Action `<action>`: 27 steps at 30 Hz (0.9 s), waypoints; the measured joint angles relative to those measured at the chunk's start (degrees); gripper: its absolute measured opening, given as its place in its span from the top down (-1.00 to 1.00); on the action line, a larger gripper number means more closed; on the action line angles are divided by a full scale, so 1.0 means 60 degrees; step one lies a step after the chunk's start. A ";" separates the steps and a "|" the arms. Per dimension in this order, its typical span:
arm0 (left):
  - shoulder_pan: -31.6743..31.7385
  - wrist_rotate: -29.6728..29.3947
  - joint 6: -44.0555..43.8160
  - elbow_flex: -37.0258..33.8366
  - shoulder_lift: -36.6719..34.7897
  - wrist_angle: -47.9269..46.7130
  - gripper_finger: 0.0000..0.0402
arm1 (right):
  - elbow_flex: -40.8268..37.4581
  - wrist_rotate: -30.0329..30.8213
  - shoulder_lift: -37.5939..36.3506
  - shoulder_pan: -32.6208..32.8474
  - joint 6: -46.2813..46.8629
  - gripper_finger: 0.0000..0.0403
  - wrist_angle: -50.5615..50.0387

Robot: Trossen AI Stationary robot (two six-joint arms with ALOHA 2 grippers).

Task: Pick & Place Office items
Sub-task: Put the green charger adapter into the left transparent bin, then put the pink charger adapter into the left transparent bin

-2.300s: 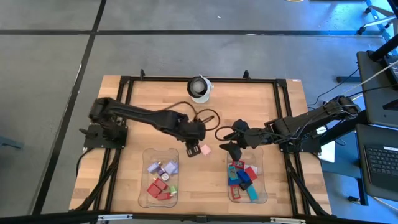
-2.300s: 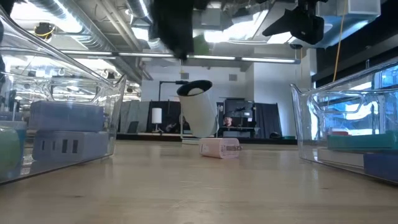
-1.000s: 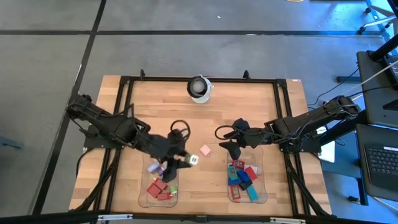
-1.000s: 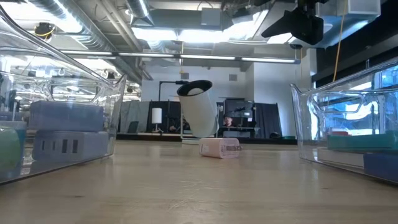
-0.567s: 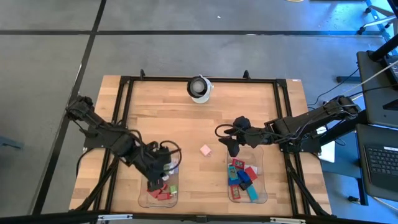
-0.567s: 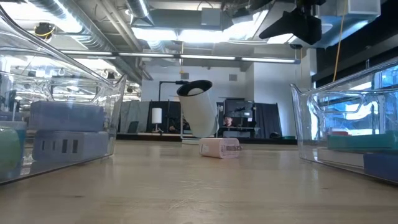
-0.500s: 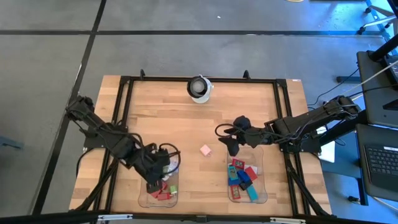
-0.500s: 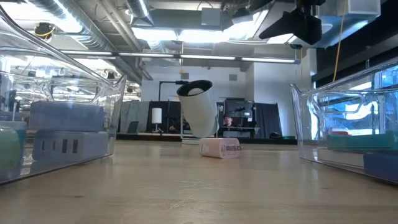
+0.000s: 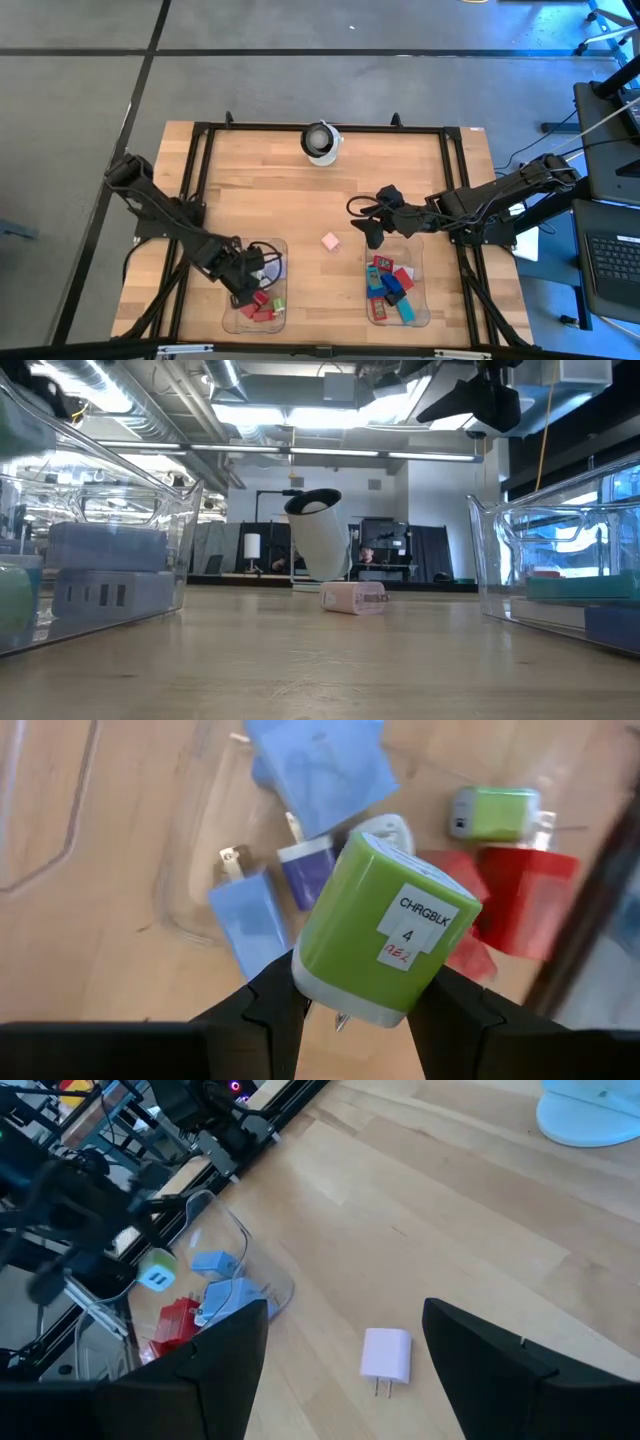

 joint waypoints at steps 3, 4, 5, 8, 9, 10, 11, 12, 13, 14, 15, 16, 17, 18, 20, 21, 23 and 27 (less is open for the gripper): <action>0.0031 -0.0057 -0.0236 -0.0402 0.0004 0.0406 0.28 | 0.0000 0.0000 0.0002 0.0000 -0.0003 -0.34 0.0000; 0.0036 -0.0059 -0.0266 -0.0492 0.0004 0.0558 0.28 | 0.0000 0.0000 0.0000 0.0000 -0.0004 -0.34 0.0000; 0.0036 -0.0065 -0.0335 -0.0543 0.0004 0.0603 0.28 | 0.0000 0.0003 0.0003 0.0000 -0.0004 -0.34 0.0000; 0.0036 -0.0068 -0.0397 -0.0555 0.0004 0.0583 0.28 | 0.0000 0.0044 0.0004 0.0000 -0.0007 -0.34 0.0000; 0.0036 -0.0077 -0.0397 -0.0555 0.0004 0.0572 0.28 | 0.0000 0.0044 0.0000 0.0000 -0.0007 -0.34 0.0000; 0.0036 -0.0129 -0.0397 -0.0555 0.0004 0.0553 0.28 | 0.0000 0.0049 0.0000 0.0000 -0.0014 -0.34 0.0000; 0.0036 -0.0202 -0.0394 -0.0555 0.0004 0.0551 0.28 | 0.0000 0.0051 0.0000 0.0000 -0.0050 -0.34 0.0000; 0.0036 -0.0267 -0.0393 -0.0555 0.0004 0.0542 0.27 | 0.0000 0.0056 0.0000 0.0000 -0.0076 -0.34 0.0000; 0.0036 -0.0305 -0.0393 -0.0555 0.0004 0.0537 0.27 | 0.0000 0.0070 0.0000 0.0000 -0.0085 -0.34 0.0000; 0.0036 -0.0320 -0.0393 -0.0555 0.0004 0.0537 0.25 | 0.0000 0.0073 0.0000 0.0000 -0.0116 -0.34 0.0000; 0.0036 -0.0320 -0.0393 -0.0555 0.0004 0.0536 0.23 | 0.0000 0.0073 0.0002 0.0000 -0.0172 -0.34 -0.0002; 0.0036 -0.0320 -0.0393 -0.0555 0.0004 0.0533 0.21 | 0.0000 0.0073 0.0004 0.0000 -0.0233 -0.34 -0.0004; 0.0036 -0.0320 -0.0393 -0.0555 0.0004 0.0533 0.18 | 0.0000 0.0073 0.0000 0.0000 -0.0263 -0.34 0.0000; 0.0036 -0.0313 -0.0393 -0.0555 0.0004 0.0533 0.14 | 0.0000 0.0073 0.0000 0.0000 -0.0288 -0.34 -0.0004; 0.0036 -0.0312 -0.0393 -0.0555 0.0004 0.0533 0.05 | 0.0000 0.0073 0.0002 0.0000 -0.0296 -0.34 -0.0003; 0.0036 -0.0312 -0.0393 -0.0555 0.0004 0.0533 0.01 | 0.0000 0.0073 0.0000 0.0000 -0.0296 -0.34 -0.0001; 0.0040 -0.0316 -0.0393 -0.0555 0.0004 0.0533 -0.06 | 0.0000 0.0073 0.0001 0.0000 -0.0299 -0.34 -0.0004; 0.0114 -0.0023 0.0046 -0.0501 0.0004 0.0465 -0.16 | 0.0000 -0.0003 0.0003 -0.0003 -0.0248 -0.34 -0.0001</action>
